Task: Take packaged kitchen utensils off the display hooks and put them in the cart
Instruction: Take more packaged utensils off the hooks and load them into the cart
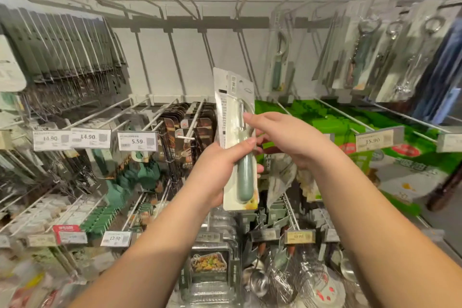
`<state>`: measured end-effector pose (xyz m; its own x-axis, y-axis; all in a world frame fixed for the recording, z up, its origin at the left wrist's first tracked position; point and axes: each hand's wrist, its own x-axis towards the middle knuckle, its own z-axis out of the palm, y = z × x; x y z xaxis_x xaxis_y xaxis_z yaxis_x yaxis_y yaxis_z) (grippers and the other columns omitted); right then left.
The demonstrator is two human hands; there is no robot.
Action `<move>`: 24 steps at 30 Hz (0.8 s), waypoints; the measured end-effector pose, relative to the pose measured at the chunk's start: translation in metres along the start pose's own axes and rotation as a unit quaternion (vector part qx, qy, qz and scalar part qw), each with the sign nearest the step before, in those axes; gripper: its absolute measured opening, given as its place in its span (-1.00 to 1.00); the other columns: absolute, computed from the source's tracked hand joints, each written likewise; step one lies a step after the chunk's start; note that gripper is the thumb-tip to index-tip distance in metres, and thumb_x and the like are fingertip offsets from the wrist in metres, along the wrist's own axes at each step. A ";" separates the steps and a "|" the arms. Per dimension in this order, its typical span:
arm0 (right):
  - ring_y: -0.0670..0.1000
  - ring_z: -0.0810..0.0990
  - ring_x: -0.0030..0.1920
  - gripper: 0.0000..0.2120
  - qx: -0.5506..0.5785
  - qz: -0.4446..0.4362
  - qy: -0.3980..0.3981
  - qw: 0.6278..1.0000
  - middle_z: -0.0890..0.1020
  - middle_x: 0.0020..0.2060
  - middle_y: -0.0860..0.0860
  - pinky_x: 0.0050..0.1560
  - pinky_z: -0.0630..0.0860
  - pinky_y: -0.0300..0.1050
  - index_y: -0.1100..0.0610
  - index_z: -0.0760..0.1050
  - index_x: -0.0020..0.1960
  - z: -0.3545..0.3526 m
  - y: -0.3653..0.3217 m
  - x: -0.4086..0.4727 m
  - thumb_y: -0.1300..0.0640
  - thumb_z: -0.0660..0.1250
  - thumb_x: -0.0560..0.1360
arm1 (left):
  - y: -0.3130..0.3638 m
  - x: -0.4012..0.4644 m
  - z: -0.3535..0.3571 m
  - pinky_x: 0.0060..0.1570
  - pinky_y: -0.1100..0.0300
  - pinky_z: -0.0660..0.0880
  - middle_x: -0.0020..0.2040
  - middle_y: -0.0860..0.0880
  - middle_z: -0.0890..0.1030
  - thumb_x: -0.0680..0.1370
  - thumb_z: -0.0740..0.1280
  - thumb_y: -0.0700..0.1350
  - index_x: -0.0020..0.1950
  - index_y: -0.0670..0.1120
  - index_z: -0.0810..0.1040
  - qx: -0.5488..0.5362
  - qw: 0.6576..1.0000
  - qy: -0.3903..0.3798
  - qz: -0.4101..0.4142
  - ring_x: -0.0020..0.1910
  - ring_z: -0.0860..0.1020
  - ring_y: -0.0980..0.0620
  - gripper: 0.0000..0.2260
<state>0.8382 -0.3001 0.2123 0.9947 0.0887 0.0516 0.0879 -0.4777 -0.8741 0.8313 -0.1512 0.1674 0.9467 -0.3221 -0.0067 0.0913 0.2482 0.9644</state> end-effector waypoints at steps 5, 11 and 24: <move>0.15 0.67 -0.13 -0.64 0.030 0.027 0.014 0.999 0.71 -0.05 0.12 -0.32 0.58 -0.25 0.19 0.59 0.09 0.011 0.010 -0.030 -0.12 0.36 0.56 | -0.017 -0.009 0.004 -0.20 0.13 0.62 0.02 -0.11 0.73 0.54 0.44 -0.21 0.22 -0.10 0.60 0.081 0.997 0.008 0.006 -0.12 0.70 -0.08 -0.75; 0.18 0.72 -0.01 -0.47 0.072 0.032 0.078 0.994 0.72 -0.06 0.06 0.07 0.62 0.27 0.11 0.53 0.13 0.017 0.024 -0.029 -0.23 0.48 0.35 | -0.022 -0.007 0.007 0.19 -0.10 0.56 0.02 0.09 0.73 0.25 0.49 0.19 0.14 0.10 0.61 0.201 0.979 0.014 0.037 0.03 0.70 0.03 -0.52; -0.08 0.66 -0.02 -0.59 0.090 0.024 0.222 0.970 0.66 -0.02 -0.09 -0.01 0.66 0.03 0.02 0.53 0.26 -0.020 0.043 -0.021 -0.13 0.45 0.48 | -0.011 0.000 0.012 0.07 -0.14 0.63 0.00 -0.08 0.74 0.59 0.38 0.03 0.25 -0.09 0.58 0.079 0.997 0.000 -0.006 -0.05 0.72 -0.09 -0.70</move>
<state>0.8219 -0.3404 0.1831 0.9254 -0.3353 0.1765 0.0698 -0.3070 -0.9492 0.8268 -0.1647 0.1603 0.9457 -0.3244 -0.0188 0.0530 0.0971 0.9939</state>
